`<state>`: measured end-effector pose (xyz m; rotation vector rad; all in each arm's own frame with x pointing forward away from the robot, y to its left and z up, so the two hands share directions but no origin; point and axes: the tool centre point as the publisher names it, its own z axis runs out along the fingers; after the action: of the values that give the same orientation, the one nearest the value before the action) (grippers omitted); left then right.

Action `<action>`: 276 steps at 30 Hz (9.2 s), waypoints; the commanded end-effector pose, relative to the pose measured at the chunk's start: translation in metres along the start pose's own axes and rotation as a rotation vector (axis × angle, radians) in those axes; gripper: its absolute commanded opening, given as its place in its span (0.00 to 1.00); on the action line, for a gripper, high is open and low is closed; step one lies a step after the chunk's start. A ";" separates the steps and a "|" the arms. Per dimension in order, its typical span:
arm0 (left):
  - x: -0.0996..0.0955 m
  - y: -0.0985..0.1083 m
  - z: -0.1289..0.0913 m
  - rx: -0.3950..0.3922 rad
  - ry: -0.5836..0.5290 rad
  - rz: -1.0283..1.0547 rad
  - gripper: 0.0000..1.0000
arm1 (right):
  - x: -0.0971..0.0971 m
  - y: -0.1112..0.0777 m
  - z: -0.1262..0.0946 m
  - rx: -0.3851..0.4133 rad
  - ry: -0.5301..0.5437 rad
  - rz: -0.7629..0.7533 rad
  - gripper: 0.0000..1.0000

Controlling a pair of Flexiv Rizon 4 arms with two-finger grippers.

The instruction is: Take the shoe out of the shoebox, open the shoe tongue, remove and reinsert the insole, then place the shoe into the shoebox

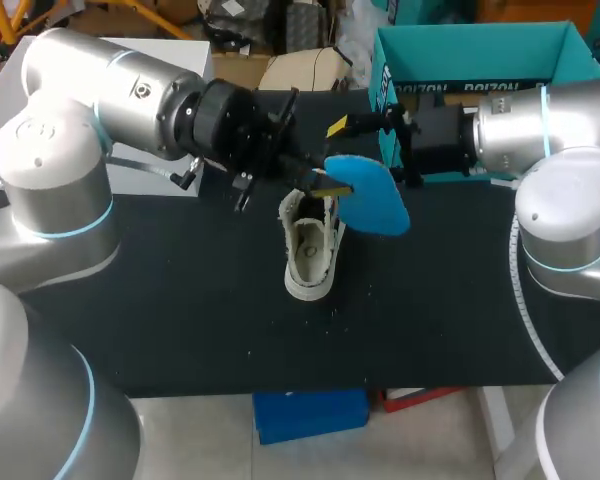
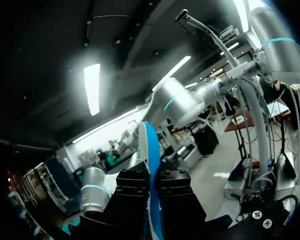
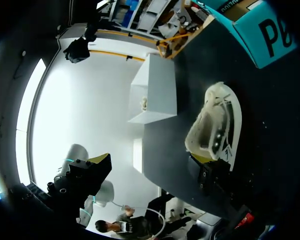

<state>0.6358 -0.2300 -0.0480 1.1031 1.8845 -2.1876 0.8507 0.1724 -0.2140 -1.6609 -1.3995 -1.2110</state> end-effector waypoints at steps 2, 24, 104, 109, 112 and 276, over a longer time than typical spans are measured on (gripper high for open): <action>0.037 0.015 -0.006 -0.047 0.062 0.358 0.00 | 0.000 -0.001 0.002 -0.004 0.002 0.000 1.00; 0.108 0.106 -0.052 -0.370 0.064 0.664 0.00 | 0.000 -0.001 0.002 -0.004 0.002 0.000 1.00; 0.041 0.232 -0.142 -0.442 -0.018 1.232 0.00 | 0.000 -0.001 0.002 -0.004 0.002 0.000 1.00; 0.043 0.232 -0.139 -0.420 -0.026 1.236 0.00 | 0.000 -0.001 0.002 -0.004 0.002 0.000 1.00; 0.043 0.232 -0.139 -0.420 -0.026 1.236 0.00 | 0.000 -0.001 0.002 -0.004 0.002 0.000 1.00; -0.076 0.226 -0.176 -1.114 1.044 0.852 1.00 | -0.023 -0.011 0.068 0.031 0.202 -0.072 0.00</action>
<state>0.8708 -0.1576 -0.1934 2.1671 1.7406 0.0602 0.8566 0.2261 -0.2609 -1.4327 -1.3564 -1.3480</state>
